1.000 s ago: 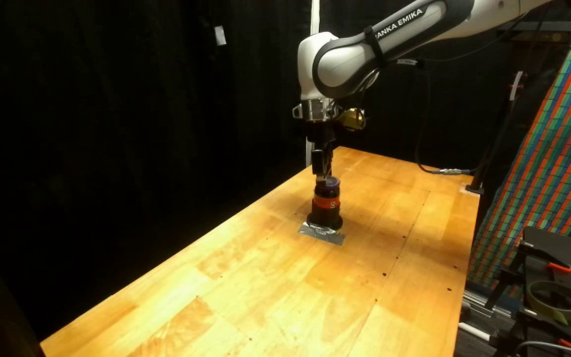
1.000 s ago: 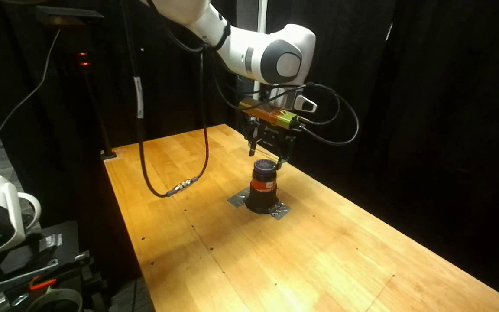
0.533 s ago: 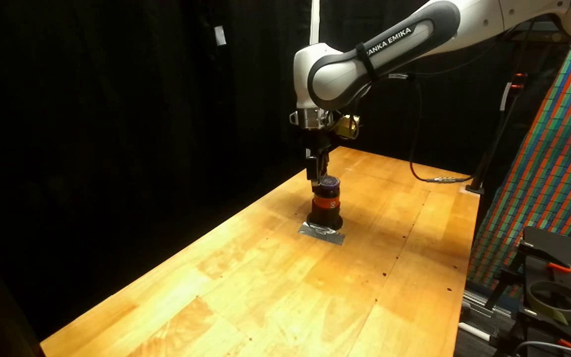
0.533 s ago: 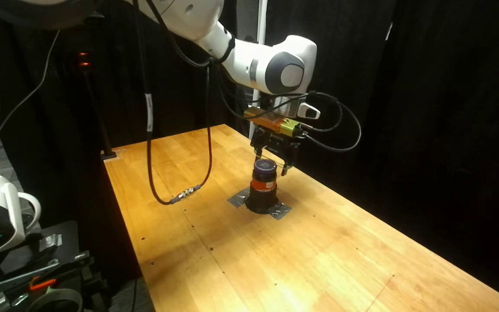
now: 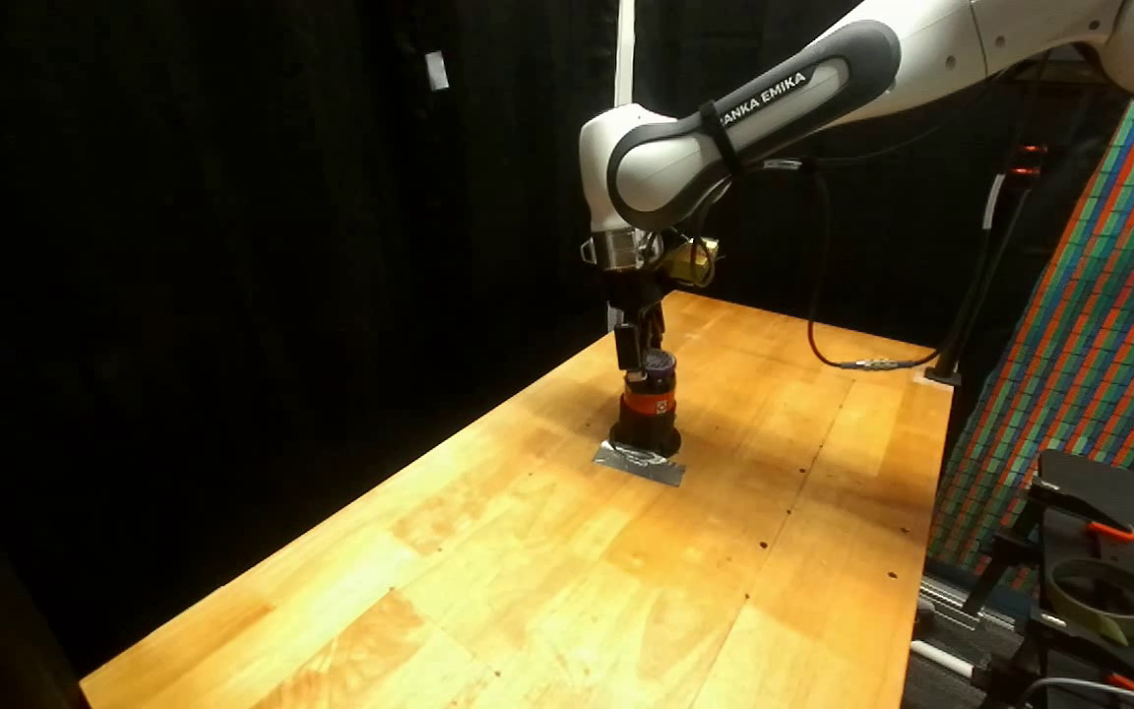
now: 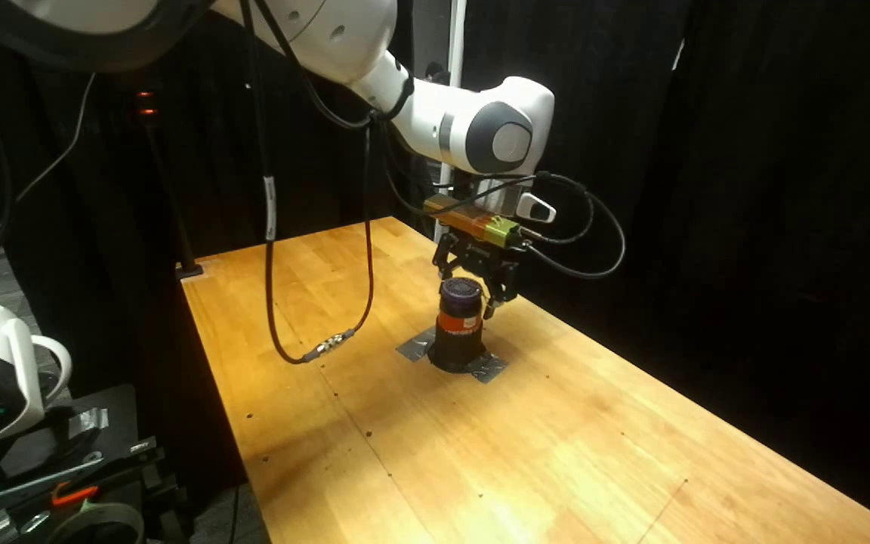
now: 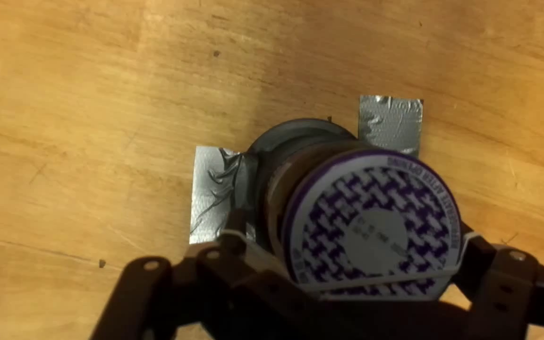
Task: Put the elastic around the cup
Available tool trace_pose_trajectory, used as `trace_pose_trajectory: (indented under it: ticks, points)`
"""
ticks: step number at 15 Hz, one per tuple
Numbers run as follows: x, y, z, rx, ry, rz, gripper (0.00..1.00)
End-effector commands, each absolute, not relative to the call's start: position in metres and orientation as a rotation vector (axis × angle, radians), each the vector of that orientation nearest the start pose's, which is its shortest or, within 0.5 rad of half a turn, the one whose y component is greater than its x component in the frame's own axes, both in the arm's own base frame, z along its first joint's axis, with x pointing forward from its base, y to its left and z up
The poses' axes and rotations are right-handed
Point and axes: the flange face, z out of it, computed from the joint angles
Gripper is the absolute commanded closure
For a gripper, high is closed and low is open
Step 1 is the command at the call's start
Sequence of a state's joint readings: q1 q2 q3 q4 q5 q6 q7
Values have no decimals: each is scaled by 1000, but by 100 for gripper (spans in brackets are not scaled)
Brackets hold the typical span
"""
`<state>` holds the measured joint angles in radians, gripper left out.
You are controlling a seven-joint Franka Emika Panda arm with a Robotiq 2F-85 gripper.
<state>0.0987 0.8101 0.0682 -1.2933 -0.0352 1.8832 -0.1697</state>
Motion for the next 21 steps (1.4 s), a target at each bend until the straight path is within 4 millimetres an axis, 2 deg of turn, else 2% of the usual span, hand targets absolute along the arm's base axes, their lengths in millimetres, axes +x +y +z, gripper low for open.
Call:
trace_pose_trajectory:
  ticks: [1, 4, 7, 11, 12, 15, 21]
  points:
    - [694, 95, 248, -3091, -463, 504, 0]
    - [678, 82, 248, -3084, -433, 556, 0]
    - [654, 65, 243, -3073, -428, 534, 0]
    - [631, 43, 239, -3098, -405, 388, 0]
    - [627, 40, 240, -3112, -410, 311, 20]
    - [614, 35, 239, -3141, -433, 39, 42]
    - [570, 35, 240, -3137, -549, -467, 87]
